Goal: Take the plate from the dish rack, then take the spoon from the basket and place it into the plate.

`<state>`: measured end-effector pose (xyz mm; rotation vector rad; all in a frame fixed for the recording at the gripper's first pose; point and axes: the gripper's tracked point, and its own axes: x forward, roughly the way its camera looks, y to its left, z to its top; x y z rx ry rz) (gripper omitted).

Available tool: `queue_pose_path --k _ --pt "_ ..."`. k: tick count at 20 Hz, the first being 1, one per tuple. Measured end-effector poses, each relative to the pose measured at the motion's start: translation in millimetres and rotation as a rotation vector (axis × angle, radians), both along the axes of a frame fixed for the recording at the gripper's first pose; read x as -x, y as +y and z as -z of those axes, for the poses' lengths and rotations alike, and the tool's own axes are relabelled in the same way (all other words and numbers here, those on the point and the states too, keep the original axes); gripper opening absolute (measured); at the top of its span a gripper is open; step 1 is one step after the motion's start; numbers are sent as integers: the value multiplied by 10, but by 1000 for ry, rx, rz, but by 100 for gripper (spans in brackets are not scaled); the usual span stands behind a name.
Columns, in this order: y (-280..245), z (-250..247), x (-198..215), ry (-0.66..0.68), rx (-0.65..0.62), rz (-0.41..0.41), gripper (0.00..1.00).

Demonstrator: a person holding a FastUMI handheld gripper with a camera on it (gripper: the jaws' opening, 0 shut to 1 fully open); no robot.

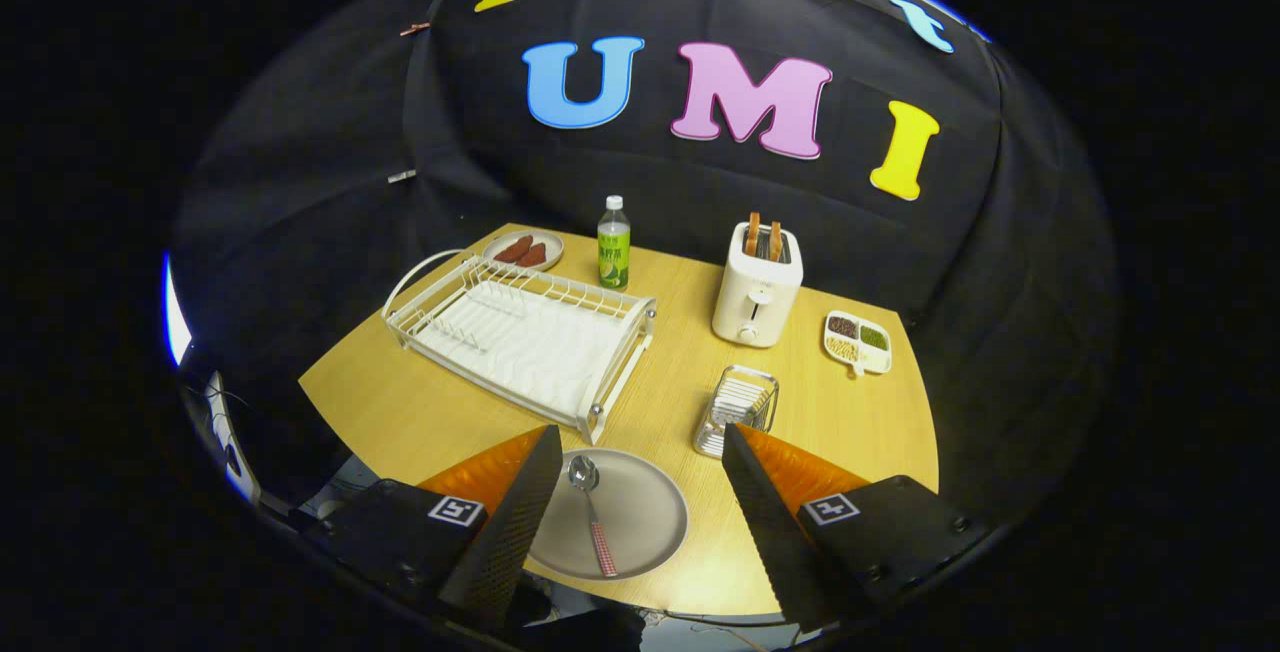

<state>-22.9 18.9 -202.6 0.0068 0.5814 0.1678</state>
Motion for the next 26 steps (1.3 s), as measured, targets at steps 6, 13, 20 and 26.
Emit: queue_pose_path --k 6,13,20,26 --pt "-386 -892 -150 -166 10 75 99" --pt "-690 -1784 -135 -349 7 148 99" --pt "-736 -1967 -110 -412 -3 180 99" --pt "-752 -1968 -133 -415 -15 202 99"
